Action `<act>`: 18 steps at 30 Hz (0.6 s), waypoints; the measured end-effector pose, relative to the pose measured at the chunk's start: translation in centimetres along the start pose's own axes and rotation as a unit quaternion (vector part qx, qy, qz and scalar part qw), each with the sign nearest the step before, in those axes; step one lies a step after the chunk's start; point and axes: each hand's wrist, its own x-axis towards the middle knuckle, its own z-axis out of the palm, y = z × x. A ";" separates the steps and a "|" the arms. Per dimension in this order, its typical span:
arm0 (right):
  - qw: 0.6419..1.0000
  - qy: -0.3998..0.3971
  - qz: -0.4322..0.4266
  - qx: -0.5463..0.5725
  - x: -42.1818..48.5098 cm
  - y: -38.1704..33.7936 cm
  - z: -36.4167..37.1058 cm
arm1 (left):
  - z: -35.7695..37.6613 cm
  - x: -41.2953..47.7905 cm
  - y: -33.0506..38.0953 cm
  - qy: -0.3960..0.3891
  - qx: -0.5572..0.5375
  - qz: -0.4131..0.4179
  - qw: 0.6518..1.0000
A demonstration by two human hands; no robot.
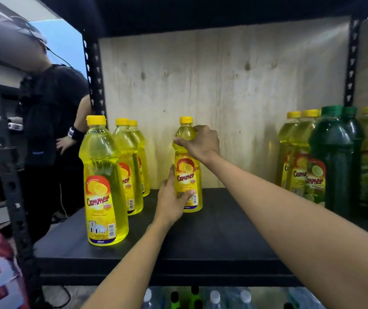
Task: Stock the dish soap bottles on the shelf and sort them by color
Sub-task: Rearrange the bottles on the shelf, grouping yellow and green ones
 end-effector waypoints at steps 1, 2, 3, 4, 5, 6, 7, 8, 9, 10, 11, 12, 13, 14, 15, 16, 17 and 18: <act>1.000 0.002 0.004 0.007 -0.1 0.1 -0.1 | 0.0 0.0 -0.1 0.000 0.000 0.003 1.000; 1.000 -0.005 0.005 0.011 -0.2 0.2 -0.2 | 0.0 -0.2 0.0 0.002 0.002 0.005 1.000; 1.000 -0.021 0.007 0.011 -0.4 0.2 -0.5 | -0.2 -0.4 0.2 0.006 0.005 0.004 1.000; 0.999 -0.044 0.012 0.010 -0.6 0.3 -0.9 | -0.3 -0.8 0.6 0.014 0.008 0.002 1.000; 0.998 -0.065 0.025 0.011 -1.0 0.5 -1.6 | -0.5 -1.1 1.0 0.026 0.015 0.001 1.000; 0.996 -0.077 0.042 0.013 -1.5 0.9 -2.4 | -0.8 -1.6 1.6 0.045 0.029 0.003 0.999; 0.996 -0.073 0.051 0.010 -2.1 1.5 -3.6 | -1.0 -2.1 2.3 0.072 0.048 0.017 0.996; 0.998 -0.053 0.044 -0.001 -2.7 2.3 -5.0 | -1.0 -2.7 3.2 0.106 0.065 0.050 0.991; 0.999 -0.029 0.025 -0.022 -3.4 3.0 -6.7 | -0.7 -3.3 4.2 0.140 0.074 0.094 0.983; 0.999 -0.005 0.004 -0.042 -4.0 3.8 -8.5 | -0.2 -4.0 5.4 0.166 0.072 0.142 0.973; 0.998 0.016 -0.011 -0.058 -4.5 4.5 -10.5 | 0.6 -4.6 6.7 0.174 0.061 0.181 0.966; 0.997 0.033 -0.021 -0.069 -5.0 5.0 -12.4 | 1.8 -5.3 8.1 0.159 0.037 0.207 0.965; 0.995 0.048 -0.029 -0.079 -5.4 5.4 -14.2 | 3.1 -6.0 9.5 0.124 0.003 0.218 0.968; 0.993 0.064 -0.038 -0.090 -5.7 5.8 -16.0 | 4.7 -6.6 11.0 0.078 -0.037 0.212 0.973; 0.990 0.087 -0.050 -0.102 -5.9 6.1 -17.7 | 6.4 -7.1 12.5 0.033 -0.083 0.191 0.978; 0.984 0.119 -0.060 -0.116 -6.0 6.5 -19.3 | 8.1 -7.4 14.0 -0.011 -0.130 0.154 0.979; 0.976 0.158 -0.063 -0.134 -6.0 6.8 -20.8 | 9.7 -7.6 15.5 -0.057 -0.174 0.106 0.977; 0.966 0.199 -0.056 -0.156 -5.9 7.2 -22.2 | 11.1 -7.6 16.8 -0.106 -0.204 0.059 0.971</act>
